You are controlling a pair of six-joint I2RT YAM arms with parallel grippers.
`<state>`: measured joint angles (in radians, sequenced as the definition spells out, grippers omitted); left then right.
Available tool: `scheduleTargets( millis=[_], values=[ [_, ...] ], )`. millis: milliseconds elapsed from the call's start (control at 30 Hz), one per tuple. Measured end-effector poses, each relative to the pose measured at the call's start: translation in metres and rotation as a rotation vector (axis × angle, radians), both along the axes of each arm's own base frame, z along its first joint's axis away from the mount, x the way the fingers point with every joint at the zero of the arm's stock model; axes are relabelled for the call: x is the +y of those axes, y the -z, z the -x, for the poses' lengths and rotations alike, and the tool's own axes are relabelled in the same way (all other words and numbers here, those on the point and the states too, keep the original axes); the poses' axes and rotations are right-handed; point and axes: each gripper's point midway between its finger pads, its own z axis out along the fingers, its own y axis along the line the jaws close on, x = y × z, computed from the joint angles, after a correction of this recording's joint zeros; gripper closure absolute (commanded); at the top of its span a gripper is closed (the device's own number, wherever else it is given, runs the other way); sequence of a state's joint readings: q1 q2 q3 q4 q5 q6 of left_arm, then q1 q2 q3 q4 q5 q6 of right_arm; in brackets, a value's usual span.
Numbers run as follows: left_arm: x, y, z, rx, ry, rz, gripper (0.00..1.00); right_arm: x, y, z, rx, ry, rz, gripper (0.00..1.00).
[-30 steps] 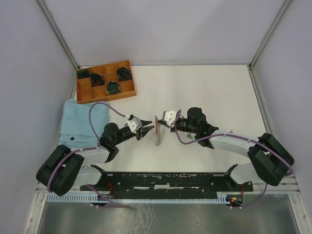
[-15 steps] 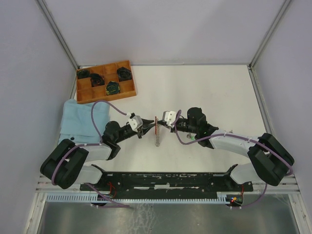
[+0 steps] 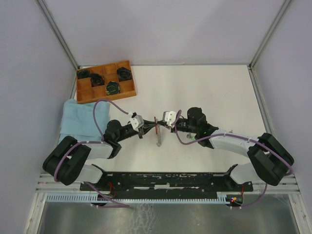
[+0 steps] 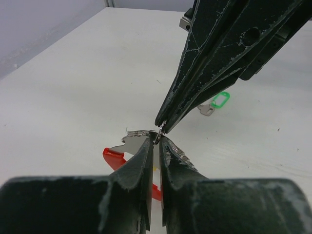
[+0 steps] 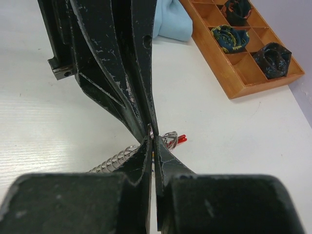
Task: Put the keys on the keyring
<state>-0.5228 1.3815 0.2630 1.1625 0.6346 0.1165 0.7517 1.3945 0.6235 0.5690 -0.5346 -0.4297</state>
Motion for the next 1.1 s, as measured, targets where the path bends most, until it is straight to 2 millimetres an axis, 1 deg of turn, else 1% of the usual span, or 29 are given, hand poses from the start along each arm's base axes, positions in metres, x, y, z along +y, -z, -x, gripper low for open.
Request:
scheduleTargets(
  millis=[100, 133, 433, 533, 833, 933, 1100],
  values=[
    [0.0, 0.0, 0.001, 0.003, 0.004, 0.001, 0.96, 0.0, 0.0, 0.0, 0.001, -0.003, -0.001, 0.93],
    [0.0, 0.0, 0.001, 0.006, 0.004, 0.002, 0.97, 0.0, 0.0, 0.0, 0.001, -0.003, -0.001, 0.92],
    [0.0, -0.002, 0.001, 0.058, 0.006, -0.048, 0.97, -0.003, 0.002, -0.003, -0.014, 0.009, 0.018, 0.78],
    [0.001, -0.003, 0.001, 0.073, 0.004, -0.07, 0.97, -0.005, 0.004, -0.003, -0.022, 0.017, 0.034, 0.75],
    [0.001, -0.001, 0.002, 0.114, 0.01, -0.134, 0.97, -0.013, -0.001, -0.004, -0.057, 0.035, 0.06, 0.72],
    [-0.002, -0.001, 0.003, 0.129, 0.019, -0.159, 0.97, -0.014, 0.001, -0.004, -0.058, 0.033, 0.067, 0.71],
    [-0.004, 0.0, 0.004, 0.158, 0.015, -0.195, 0.97, -0.015, 0.005, -0.003, -0.056, 0.024, 0.086, 0.71]
  ],
)
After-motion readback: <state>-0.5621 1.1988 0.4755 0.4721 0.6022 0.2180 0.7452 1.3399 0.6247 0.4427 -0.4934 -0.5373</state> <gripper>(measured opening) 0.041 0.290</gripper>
